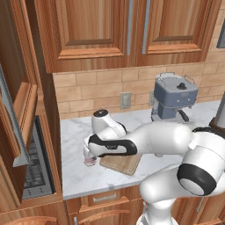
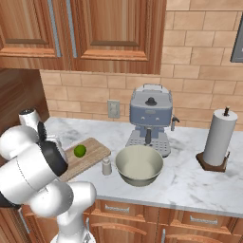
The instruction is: Open the cabinet. Place the bowl and condiment on the counter. Then place the lime and garlic on the cutting board.
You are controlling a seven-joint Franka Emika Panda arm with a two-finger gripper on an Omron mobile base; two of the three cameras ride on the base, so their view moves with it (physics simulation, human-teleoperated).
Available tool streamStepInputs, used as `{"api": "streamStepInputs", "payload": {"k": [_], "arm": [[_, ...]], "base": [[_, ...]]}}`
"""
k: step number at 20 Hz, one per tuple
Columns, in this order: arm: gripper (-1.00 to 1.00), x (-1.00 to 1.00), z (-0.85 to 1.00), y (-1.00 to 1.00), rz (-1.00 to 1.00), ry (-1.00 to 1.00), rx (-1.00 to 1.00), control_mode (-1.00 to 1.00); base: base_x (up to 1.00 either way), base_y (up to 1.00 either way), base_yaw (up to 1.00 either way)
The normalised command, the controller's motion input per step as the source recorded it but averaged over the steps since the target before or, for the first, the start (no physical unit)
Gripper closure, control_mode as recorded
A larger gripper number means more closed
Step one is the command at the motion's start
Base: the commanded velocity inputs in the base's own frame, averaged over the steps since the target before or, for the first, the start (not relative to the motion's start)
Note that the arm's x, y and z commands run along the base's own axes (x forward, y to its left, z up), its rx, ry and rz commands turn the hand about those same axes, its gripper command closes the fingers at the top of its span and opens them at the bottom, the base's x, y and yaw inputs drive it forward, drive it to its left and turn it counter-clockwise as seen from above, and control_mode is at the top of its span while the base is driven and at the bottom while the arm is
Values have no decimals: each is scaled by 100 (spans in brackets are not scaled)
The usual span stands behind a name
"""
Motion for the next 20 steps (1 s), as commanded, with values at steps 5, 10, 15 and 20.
{"api": "streamStepInputs", "payload": {"k": [5, 10, 15, 20], "arm": [[-100, 11, -16, 48, 0, 6, 0, -100], [-100, 9, -16, 41, 1, 2, 0, -100], [-100, 9, -21, 15, 1, 0, 0, -100], [-100, 5, -25, 0, 0, -1, 0, -100]], "base": [[0, 0, 0], [0, 0, 0], [0, 0, 0], [0, 0, 0]]}}
